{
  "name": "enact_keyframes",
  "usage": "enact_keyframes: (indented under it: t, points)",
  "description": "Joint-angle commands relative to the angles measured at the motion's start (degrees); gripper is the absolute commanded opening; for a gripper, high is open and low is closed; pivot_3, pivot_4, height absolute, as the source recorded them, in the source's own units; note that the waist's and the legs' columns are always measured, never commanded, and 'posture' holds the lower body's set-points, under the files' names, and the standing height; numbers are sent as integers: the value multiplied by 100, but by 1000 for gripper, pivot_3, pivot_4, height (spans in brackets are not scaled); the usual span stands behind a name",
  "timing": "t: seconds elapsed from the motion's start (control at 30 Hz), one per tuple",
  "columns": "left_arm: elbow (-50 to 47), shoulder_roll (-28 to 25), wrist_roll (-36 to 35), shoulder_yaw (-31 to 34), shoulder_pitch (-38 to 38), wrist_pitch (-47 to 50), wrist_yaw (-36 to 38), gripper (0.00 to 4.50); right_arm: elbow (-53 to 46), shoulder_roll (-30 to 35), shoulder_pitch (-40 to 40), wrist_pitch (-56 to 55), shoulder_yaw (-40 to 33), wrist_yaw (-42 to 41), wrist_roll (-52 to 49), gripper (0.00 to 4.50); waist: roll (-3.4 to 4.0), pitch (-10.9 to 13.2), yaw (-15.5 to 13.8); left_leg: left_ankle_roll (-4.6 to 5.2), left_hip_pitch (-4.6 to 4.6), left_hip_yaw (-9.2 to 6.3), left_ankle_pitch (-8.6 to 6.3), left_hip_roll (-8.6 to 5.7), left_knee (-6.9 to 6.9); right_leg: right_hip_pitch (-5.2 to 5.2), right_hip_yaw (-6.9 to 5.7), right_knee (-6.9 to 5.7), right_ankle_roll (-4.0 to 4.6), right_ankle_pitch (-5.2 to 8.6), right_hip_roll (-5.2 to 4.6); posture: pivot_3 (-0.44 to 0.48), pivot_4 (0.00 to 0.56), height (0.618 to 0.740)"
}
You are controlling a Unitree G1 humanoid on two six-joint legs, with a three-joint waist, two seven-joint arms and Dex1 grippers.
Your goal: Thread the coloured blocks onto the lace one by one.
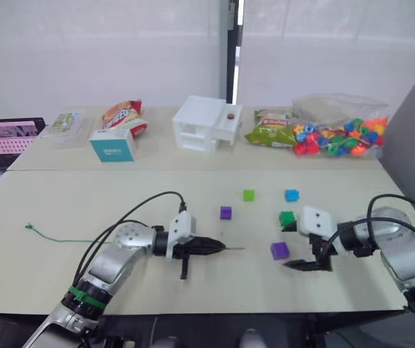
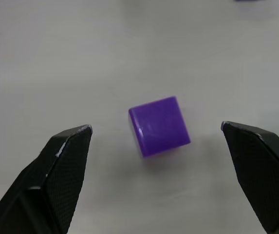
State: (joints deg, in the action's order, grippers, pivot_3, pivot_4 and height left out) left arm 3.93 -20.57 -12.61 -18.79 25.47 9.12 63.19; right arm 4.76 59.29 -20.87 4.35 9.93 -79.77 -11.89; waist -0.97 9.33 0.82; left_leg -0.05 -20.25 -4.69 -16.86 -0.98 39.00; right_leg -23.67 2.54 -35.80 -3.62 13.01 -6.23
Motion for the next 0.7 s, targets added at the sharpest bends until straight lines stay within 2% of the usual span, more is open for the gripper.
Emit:
enact_keyframes:
  t: [0.03,0.13,0.17,0.27,0.47,0.6,0.7]
  points:
    - [-243,15,12,8,31,-10,-49,0,299,-152,-300,-517,130,-247,233,4487,0,0,-1,0,0,1,0,0,0,-1,0,1,0,0,-1,0,150,740]
    - [-367,65,-47,-7,21,0,-45,0,565,-365,-604,-706,341,-413,430,4487,0,0,-1,-2,-2,1,1,0,0,-4,1,0,1,0,-1,0,150,740]
    - [-398,61,-14,-52,19,-19,-26,0,635,-428,-669,-751,410,-436,504,4246,0,0,-2,-3,-2,1,2,0,0,-4,1,-1,1,-1,-1,0,150,740]
    - [-423,70,20,-97,23,-9,-34,0,797,-513,-765,-939,504,-471,706,3371,1,0,-10,-3,-1,1,2,0,0,-4,1,-3,1,-1,-1,0,150,740]
    - [-328,30,151,-148,41,-25,-68,0,715,-522,-710,-940,469,-455,799,1280,1,0,-10,-5,-4,1,3,-4,0,-8,0,-4,1,-1,-7,0,150,740]
    - [-257,15,214,-176,40,-62,-53,0,395,-595,-585,-640,405,-276,748,1191,1,-1,-10,-5,-4,1,3,-4,0,-10,1,-7,1,-1,-7,0,150,740]
    - [-126,2,367,-250,91,-146,-63,0,-265,-705,-429,96,341,-117,531,1191,1,-1,-9,-5,-4,0,2,-4,-1,-13,0,-11,1,-1,-6,0,150,740]
